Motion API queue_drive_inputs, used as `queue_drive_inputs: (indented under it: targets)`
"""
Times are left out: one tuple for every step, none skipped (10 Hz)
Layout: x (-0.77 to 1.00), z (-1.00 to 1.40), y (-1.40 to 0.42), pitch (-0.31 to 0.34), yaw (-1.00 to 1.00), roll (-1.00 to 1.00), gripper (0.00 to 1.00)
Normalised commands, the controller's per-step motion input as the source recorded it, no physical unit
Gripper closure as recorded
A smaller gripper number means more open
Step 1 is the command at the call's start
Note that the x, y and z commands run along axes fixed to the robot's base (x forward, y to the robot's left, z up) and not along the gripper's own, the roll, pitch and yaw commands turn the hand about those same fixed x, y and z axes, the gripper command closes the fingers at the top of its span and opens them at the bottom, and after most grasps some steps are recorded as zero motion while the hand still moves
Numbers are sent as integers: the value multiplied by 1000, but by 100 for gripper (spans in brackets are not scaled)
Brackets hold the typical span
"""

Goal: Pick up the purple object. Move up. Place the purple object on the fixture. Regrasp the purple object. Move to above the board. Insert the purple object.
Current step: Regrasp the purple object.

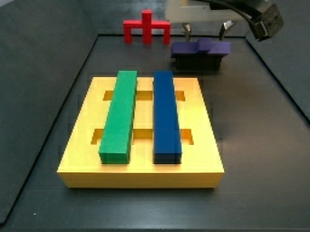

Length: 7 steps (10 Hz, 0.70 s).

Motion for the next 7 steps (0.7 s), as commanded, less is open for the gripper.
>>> queue_drive_inputs:
  targets:
    - [0, -63, -9, -34, 86, 1000, 0]
    - [0, -489, 0, -106, 0, 837, 0]
    - [194, -483, 0, 0, 0, 826, 0]
    - [140, -374, -6, 0, 0, 817, 0]
    - [123, -57, -46, 40, 134, 846, 0]
    - [149, 3, -63, 0, 217, 786, 0]
    - [214, 54, -109, 6, 243, 889, 0]
